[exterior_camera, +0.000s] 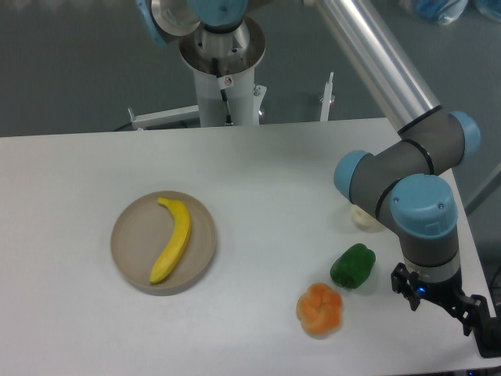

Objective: Pick up the banana from the plate

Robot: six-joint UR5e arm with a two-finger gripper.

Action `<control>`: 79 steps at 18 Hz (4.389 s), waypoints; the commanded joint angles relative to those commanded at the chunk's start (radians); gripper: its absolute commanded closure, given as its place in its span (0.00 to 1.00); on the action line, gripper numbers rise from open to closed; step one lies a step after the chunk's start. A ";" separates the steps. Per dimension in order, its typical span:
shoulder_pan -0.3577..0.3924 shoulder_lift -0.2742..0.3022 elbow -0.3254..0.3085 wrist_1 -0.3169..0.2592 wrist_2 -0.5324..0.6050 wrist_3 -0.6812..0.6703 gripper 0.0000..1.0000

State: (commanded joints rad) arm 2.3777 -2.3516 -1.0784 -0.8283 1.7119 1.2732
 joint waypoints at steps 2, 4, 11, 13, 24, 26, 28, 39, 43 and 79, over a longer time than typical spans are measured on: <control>0.000 0.000 -0.005 0.003 -0.002 0.000 0.00; 0.000 0.002 -0.006 0.002 -0.005 -0.003 0.00; -0.018 0.064 -0.064 -0.005 -0.021 -0.072 0.00; -0.041 0.130 -0.138 -0.005 -0.018 -0.118 0.00; -0.219 0.429 -0.443 -0.242 -0.164 -0.629 0.00; -0.228 0.471 -0.518 -0.241 -0.236 -0.644 0.00; -0.259 0.477 -0.578 -0.232 -0.235 -0.664 0.00; -0.390 0.414 -0.776 -0.022 -0.218 -0.807 0.00; -0.397 0.405 -0.807 0.011 -0.216 -0.810 0.00; -0.422 0.417 -0.770 0.025 -0.195 -0.776 0.75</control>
State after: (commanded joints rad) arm 1.9557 -1.9344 -1.8485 -0.8038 1.5171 0.4968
